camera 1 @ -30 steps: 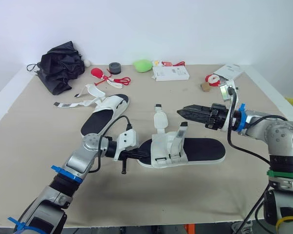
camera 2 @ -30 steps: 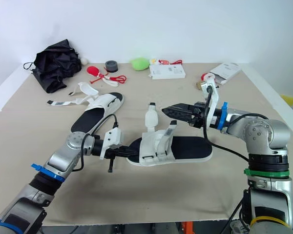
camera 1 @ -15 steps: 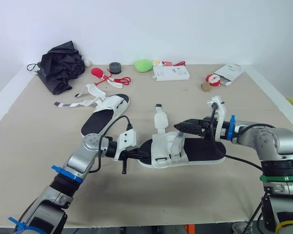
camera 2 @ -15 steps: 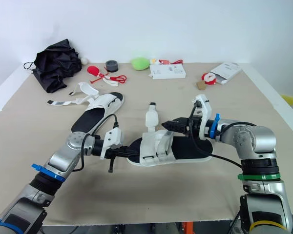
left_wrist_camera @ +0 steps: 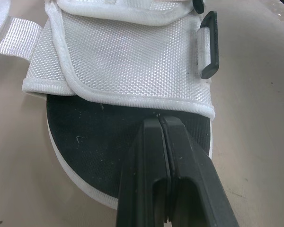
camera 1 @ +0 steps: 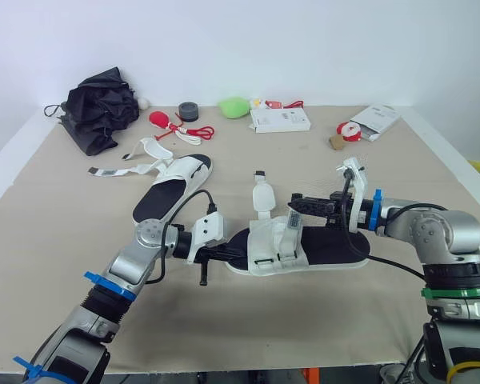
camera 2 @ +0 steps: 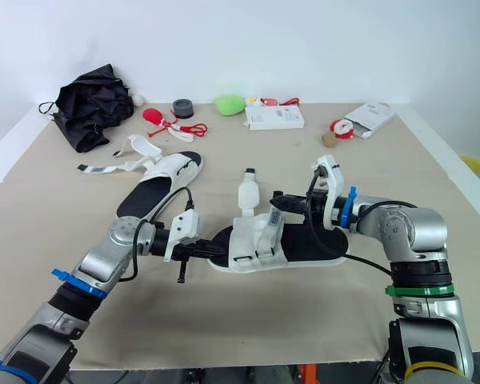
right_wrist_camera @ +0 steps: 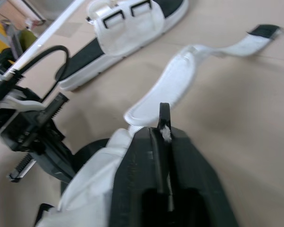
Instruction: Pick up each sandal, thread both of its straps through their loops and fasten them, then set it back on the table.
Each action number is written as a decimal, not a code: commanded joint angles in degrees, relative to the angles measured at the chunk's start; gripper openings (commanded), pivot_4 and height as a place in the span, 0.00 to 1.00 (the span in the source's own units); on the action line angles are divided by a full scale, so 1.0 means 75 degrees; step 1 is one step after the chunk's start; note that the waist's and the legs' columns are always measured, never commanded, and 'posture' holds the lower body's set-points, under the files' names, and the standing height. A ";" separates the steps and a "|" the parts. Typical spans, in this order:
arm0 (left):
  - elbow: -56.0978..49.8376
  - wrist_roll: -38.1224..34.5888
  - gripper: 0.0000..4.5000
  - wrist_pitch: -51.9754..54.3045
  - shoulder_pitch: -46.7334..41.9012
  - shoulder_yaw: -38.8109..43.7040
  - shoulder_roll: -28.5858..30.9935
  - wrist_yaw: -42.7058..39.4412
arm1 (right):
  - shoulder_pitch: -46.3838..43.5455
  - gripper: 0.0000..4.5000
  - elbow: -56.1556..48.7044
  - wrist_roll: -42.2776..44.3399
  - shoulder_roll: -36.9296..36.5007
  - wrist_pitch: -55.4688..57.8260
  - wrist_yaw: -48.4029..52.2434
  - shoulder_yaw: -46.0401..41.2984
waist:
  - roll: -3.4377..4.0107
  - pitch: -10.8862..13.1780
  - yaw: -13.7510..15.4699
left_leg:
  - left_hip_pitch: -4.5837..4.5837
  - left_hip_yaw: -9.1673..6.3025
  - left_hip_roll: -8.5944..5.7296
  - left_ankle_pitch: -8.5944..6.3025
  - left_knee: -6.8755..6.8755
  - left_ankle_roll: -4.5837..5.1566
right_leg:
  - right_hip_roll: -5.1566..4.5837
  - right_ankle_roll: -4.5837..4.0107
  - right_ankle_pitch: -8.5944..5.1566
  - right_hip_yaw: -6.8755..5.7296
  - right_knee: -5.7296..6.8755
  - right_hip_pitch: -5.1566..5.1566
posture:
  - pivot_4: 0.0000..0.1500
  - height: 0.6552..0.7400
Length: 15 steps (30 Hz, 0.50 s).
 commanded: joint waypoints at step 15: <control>0.0581 0.0465 0.00 0.0237 0.0252 -0.0368 0.0081 0.0082 | -0.1489 0.00 0.0065 0.0149 0.0505 0.0099 0.0431 0.0415 | 0.0005 0.0001 -0.0001 | -0.0002 -0.0001 0.0000 0.0002 0.0002 0.0002 | -0.0005 -0.0004 0.0006 -0.0003 0.0000 -0.0003 | 1.00 1.00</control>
